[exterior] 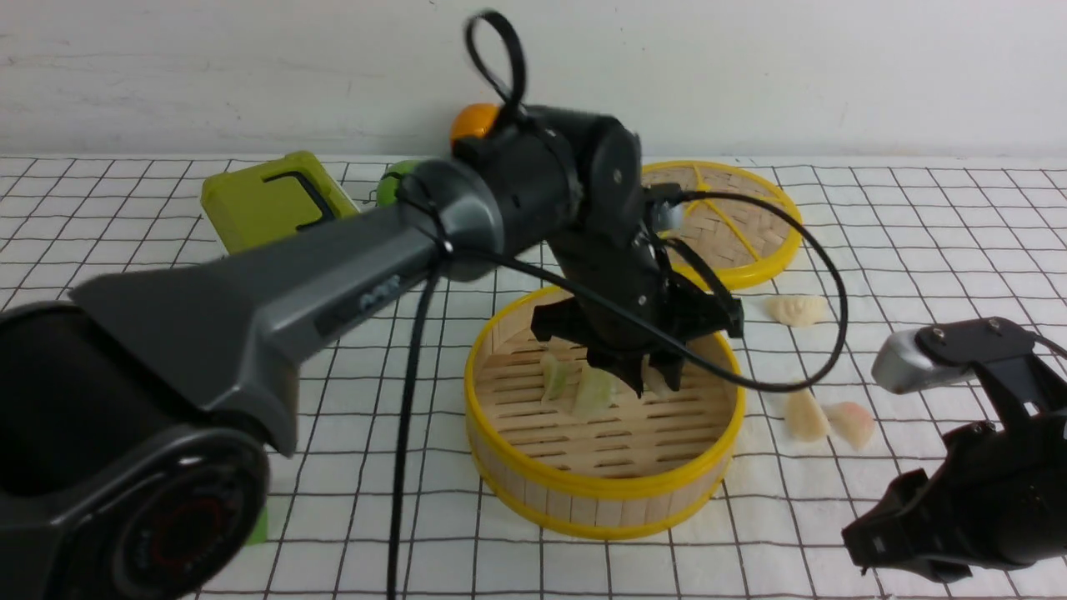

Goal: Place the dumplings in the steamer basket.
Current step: Use the left arm to put the dumpling into the steamer

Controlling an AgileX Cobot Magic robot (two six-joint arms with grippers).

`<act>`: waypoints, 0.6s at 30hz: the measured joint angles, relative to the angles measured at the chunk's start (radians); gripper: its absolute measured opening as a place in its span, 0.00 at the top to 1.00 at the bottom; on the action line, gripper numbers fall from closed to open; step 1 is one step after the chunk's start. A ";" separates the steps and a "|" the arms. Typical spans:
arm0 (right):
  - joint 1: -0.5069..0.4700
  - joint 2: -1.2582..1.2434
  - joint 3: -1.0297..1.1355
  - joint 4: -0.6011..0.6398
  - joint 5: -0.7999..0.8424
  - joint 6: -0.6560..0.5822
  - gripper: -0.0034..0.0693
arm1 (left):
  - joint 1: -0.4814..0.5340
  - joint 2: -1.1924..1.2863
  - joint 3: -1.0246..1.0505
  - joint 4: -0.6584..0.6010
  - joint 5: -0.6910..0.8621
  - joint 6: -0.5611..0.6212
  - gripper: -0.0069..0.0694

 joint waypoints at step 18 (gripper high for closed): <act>0.000 0.000 0.000 0.003 0.004 0.000 0.62 | -0.020 0.045 0.000 0.064 -0.006 -0.103 0.49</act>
